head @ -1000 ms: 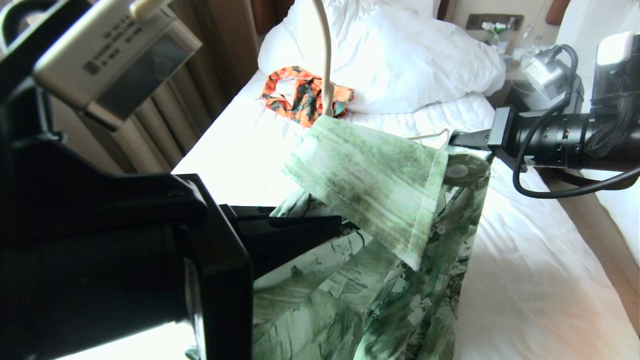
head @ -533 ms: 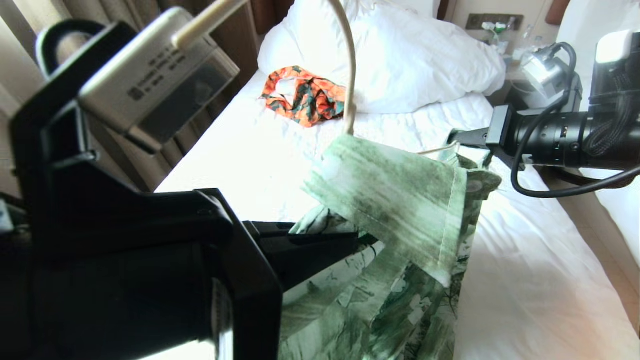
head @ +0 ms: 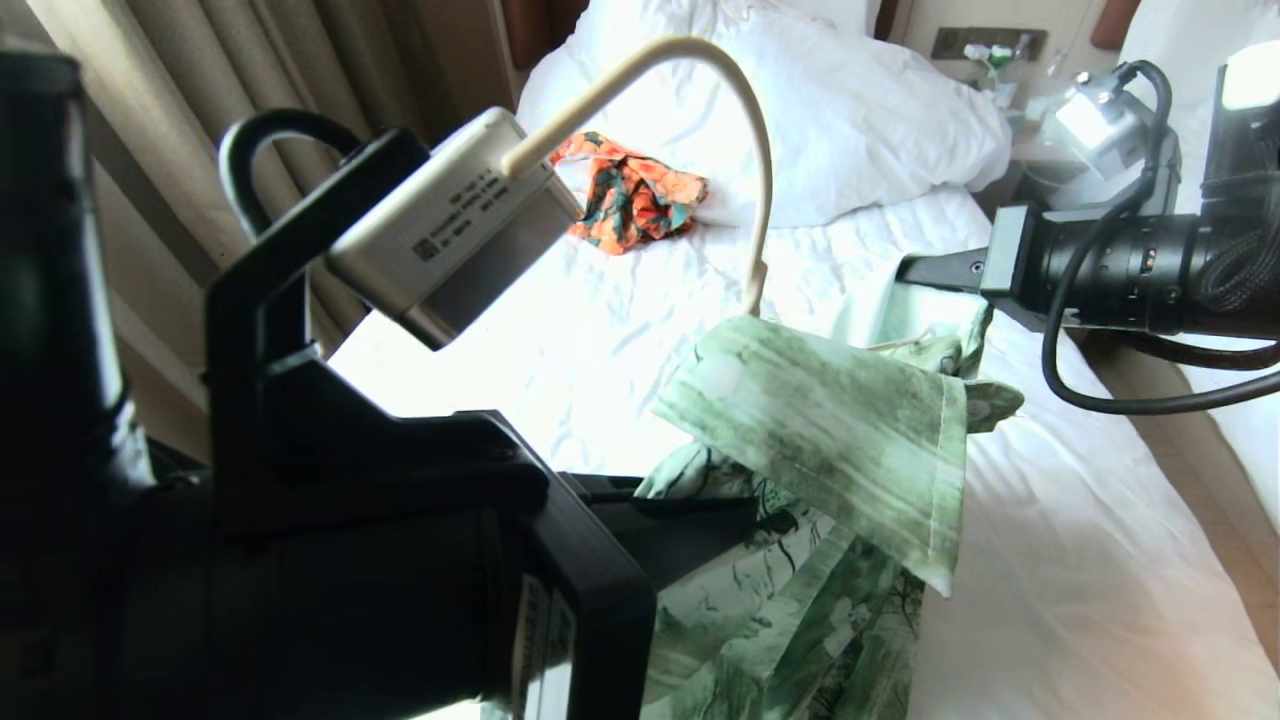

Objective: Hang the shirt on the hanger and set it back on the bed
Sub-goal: Hook the other side of the shirt onto the hanger

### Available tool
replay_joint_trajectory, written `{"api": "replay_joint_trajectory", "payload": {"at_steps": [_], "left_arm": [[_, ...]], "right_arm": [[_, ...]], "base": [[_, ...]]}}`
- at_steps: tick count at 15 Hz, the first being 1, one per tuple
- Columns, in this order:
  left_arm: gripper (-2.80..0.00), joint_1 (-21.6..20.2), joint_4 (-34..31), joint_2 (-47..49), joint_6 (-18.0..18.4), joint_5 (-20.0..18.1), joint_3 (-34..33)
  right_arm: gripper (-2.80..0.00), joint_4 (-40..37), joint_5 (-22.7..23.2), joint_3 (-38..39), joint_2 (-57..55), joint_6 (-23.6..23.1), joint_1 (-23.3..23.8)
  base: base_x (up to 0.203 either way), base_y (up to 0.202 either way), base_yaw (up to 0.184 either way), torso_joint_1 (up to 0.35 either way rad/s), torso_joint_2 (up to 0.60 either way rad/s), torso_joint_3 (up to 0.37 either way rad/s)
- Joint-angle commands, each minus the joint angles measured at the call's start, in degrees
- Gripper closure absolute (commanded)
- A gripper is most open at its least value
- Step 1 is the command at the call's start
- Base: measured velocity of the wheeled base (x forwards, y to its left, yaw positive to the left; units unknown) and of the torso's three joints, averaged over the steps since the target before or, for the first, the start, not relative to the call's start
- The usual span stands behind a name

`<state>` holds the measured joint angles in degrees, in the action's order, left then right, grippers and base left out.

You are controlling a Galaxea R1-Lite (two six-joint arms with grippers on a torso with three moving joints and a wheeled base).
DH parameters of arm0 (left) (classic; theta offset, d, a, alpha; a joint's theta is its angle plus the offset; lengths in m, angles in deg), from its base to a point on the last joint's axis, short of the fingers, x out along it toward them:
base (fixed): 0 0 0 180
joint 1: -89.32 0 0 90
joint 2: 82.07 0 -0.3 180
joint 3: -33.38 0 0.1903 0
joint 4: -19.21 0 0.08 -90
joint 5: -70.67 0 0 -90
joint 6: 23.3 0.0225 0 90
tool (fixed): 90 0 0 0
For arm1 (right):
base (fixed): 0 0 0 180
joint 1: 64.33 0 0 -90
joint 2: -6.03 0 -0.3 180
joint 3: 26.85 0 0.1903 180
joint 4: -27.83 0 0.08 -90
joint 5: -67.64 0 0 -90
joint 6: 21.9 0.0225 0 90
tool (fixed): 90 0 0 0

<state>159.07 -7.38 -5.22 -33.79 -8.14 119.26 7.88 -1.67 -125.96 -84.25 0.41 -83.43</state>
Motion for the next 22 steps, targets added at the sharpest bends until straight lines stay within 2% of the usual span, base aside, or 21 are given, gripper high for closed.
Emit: {"api": "replay_joint_trajectory", "payload": {"at_steps": [1,4,7,9,12,13,17,20,22], "left_arm": [[0.00,0.0,0.0,0.4,-0.5,0.1,-0.3],[0.00,0.0,0.2,0.8,-1.7,0.1,-1.2],[0.00,-0.3,0.3,0.8,-5.1,-1.8,-2.8],[0.00,-1.5,1.8,1.3,-5.5,-1.9,-3.6],[0.00,-1.5,5.8,1.0,-7.5,-4.7,-6.8],[0.00,-1.5,7.2,1.3,-8.1,-5.3,-7.4],[0.00,-4.0,12.4,5.7,-8.1,-5.2,-8.3],[0.00,-7.0,16.0,9.5,-7.2,-5.1,-9.0],[0.00,-9.2,16.9,9.4,-5.8,-5.0,-10.9]], "right_arm": [[0.00,-0.1,0.1,0.2,1.5,-1.9,-0.6],[0.00,-0.3,0.1,0.2,4.3,-3.0,-2.9],[0.00,-2.4,0.1,0.4,8.1,-6.2,-6.5],[0.00,-3.8,0.1,0.8,10.7,-7.5,-8.8],[0.00,-4.0,0.0,2.9,12.5,-17.5,-10.7],[0.00,-4.0,0.1,3.9,12.9,-19.0,-12.1],[0.00,-4.2,0.1,5.5,15.2,-19.2,-14.4],[0.00,-4.3,0.1,6.2,16.2,-19.2,-14.3],[0.00,-4.2,0.1,7.1,16.9,-19.3,-12.6]], "base": [[0.000,0.000,0.000,0.000,0.00,0.000],[0.000,0.000,0.000,0.000,0.00,0.000],[0.000,0.000,0.000,0.000,0.00,0.000],[0.000,0.000,0.000,0.000,0.00,0.000],[0.000,0.000,0.000,0.000,0.00,0.000],[0.000,0.000,0.000,0.000,0.00,0.000],[0.000,0.000,0.000,0.000,0.00,0.000],[0.000,0.000,0.000,0.000,0.00,0.000],[0.000,0.000,0.000,0.000,0.00,0.000]]}}
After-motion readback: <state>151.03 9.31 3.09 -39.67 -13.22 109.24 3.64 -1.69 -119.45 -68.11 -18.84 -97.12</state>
